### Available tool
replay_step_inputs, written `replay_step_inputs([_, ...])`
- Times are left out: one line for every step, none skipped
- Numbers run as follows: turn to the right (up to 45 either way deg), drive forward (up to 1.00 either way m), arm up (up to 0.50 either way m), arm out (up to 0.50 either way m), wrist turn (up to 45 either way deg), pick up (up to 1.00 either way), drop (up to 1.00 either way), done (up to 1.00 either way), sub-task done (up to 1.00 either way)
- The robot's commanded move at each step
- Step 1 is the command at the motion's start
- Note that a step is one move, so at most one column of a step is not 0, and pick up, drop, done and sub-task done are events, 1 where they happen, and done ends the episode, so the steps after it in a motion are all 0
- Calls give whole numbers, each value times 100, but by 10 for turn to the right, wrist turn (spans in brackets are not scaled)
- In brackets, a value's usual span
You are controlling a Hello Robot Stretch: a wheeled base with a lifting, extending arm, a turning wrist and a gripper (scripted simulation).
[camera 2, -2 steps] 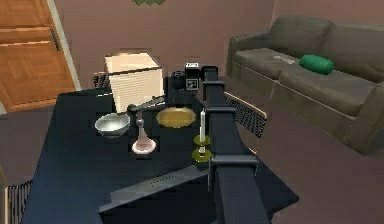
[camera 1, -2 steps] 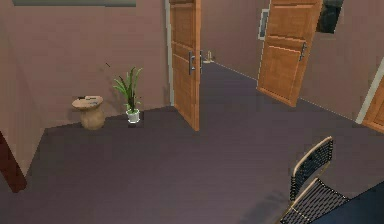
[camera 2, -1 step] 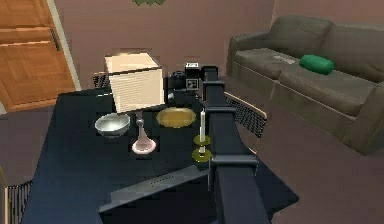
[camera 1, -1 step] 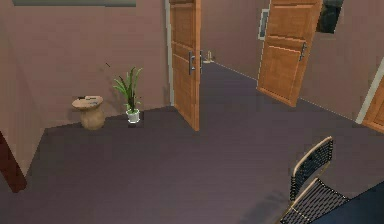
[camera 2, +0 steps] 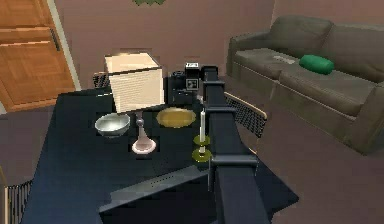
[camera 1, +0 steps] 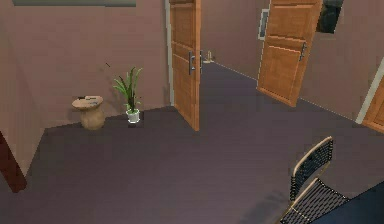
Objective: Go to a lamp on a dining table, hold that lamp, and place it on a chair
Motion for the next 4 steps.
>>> replay_step_inputs([0, 0, 0, 0, 0, 100, 0, 0, 0])
replay_step_inputs([0, 0, 4, 0, 0, 0, 0, 0, 0])
replay_step_inputs([0, 0, 0, 0, -450, 0, 0, 0, 0])
replay_step_inputs([0, 0, 0, 0, -450, 0, 0, 0, 0])
